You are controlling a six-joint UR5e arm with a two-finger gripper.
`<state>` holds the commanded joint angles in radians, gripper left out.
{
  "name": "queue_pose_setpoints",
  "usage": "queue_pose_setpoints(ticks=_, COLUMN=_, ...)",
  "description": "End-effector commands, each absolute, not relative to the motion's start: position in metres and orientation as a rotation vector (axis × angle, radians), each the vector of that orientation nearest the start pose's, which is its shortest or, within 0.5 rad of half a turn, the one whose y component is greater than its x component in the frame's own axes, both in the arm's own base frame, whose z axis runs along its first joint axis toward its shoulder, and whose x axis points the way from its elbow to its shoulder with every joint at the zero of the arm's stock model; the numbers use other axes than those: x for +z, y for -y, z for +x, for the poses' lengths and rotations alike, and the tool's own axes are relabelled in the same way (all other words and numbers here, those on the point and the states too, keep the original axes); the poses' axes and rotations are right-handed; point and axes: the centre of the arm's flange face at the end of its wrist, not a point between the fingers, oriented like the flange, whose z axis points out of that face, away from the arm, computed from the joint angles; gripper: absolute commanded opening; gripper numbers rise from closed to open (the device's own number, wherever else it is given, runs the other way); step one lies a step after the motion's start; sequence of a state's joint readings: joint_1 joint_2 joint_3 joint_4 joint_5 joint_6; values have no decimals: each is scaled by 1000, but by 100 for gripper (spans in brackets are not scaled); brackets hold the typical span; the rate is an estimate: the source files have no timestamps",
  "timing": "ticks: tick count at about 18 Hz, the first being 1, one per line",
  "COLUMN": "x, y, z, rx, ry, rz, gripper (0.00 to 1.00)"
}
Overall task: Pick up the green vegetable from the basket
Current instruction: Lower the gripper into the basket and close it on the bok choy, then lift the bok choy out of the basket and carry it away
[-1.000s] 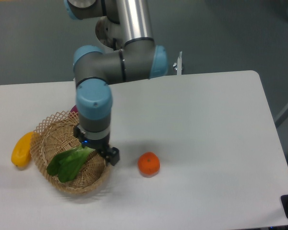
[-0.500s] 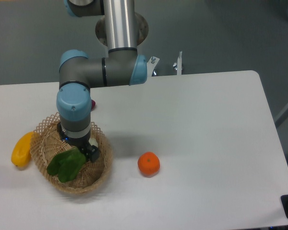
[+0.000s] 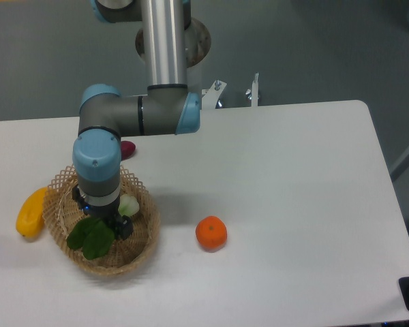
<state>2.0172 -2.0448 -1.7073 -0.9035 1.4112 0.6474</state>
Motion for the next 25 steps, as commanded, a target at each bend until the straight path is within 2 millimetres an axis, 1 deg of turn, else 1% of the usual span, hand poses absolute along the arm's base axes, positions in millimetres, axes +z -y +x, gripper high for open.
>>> queue_pose_setpoints(ticks=1, x=221, y=-624, z=-133, rx=-164, ry=-295, rz=-2994, gripper=95)
queue_pose_setpoints(ticks=2, x=220, y=-625, z=-133, rx=-167, ry=-281, rz=-2998, gripper=84)
queue_pose_setpoints(ticks=4, x=220, y=-625, z=-133, rx=-168, ry=-267, rz=-2999, gripper=60)
queue_pose_setpoints(ticks=6, x=223, y=-624, z=-132, rx=-163, ry=-260, rz=-2995, gripper=42)
queue_pose_setpoints(ticks=9, x=229, y=-625, z=-133, rx=-156, ry=-227, rz=-2992, gripper=25)
queue_pose_setpoints(ticks=10, x=235, y=-624, z=-132, rx=-149, ry=-222, rz=-2985, gripper=21)
queue_pose_setpoints(ticks=12, x=247, y=-623, z=-133, rx=-135, ry=-221, rz=-2970, gripper=17)
queue_pose_setpoints(ticks=14, x=264, y=-622, z=-133, rx=-125, ry=-225, rz=-2945, gripper=17)
queue_pose_setpoints(ticks=16, x=276, y=-618, z=-137, rx=-113, ry=-208, rz=-2931, gripper=17)
queue_pose_setpoints(ticks=19, x=297, y=-611, z=-151, rx=-87, ry=-172, rz=-2906, gripper=17)
queue_pose_setpoints(ticks=21, x=313, y=-606, z=-167, rx=-60, ry=-137, rz=-2885, gripper=17)
queue_pose_setpoints(ticks=24, x=329, y=-595, z=-204, rx=-16, ry=-75, rz=-2865, gripper=17)
queue_pose_setpoints(ticks=25, x=338, y=-592, z=-218, rx=0, ry=-46, rz=-2851, gripper=17)
